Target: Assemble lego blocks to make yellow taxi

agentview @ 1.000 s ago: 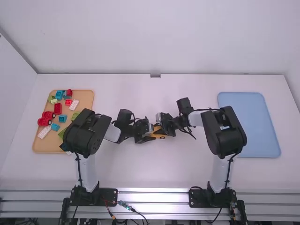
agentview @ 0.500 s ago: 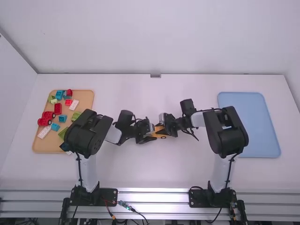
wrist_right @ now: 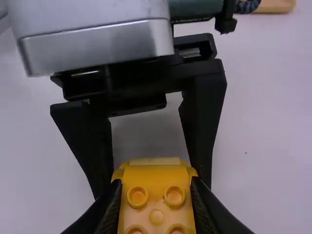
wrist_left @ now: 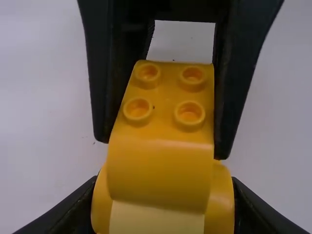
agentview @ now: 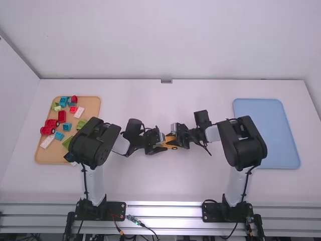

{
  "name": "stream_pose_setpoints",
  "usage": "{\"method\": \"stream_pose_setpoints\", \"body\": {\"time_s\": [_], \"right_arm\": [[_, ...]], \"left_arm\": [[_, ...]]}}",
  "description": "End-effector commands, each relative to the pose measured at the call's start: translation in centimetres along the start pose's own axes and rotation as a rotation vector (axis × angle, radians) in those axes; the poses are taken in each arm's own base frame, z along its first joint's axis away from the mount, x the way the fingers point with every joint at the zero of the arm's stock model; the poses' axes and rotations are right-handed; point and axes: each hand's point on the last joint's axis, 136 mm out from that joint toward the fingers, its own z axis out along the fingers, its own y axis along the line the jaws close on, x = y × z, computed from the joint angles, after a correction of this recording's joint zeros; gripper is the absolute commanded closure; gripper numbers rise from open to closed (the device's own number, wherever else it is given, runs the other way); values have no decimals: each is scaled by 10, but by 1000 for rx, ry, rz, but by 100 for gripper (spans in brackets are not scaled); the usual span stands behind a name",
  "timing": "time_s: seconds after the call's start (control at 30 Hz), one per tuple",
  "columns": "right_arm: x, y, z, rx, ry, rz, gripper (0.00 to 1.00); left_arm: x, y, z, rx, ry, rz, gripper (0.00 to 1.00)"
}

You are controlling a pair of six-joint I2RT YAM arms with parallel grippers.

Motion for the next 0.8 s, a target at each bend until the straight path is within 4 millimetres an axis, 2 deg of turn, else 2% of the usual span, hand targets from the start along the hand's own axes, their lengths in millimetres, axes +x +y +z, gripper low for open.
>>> {"method": "stream_pose_setpoints", "body": {"time_s": [0.0, 0.27, 0.5, 0.53, 0.57, 0.77], "right_arm": [[59, 18, 2, -12, 221, 100, 100], [61, 15, 3, 17, 222, 104, 100], [62, 6, -4, 55, 211, 144, 98], [61, 5, -4, 51, 206, 147, 96], [58, 5, -4, 41, 199, 148, 90], [52, 7, -7, -17, 211, 124, 75]], "left_arm": [[31, 20, -5, -109, 116, -63, 73], [32, 20, -5, -114, 120, -64, 74], [32, 20, -5, -114, 120, -63, 73], [32, 20, -5, -114, 120, -63, 73], [33, 20, -6, -114, 119, -63, 73], [33, 20, -6, -114, 120, -63, 73]]}}
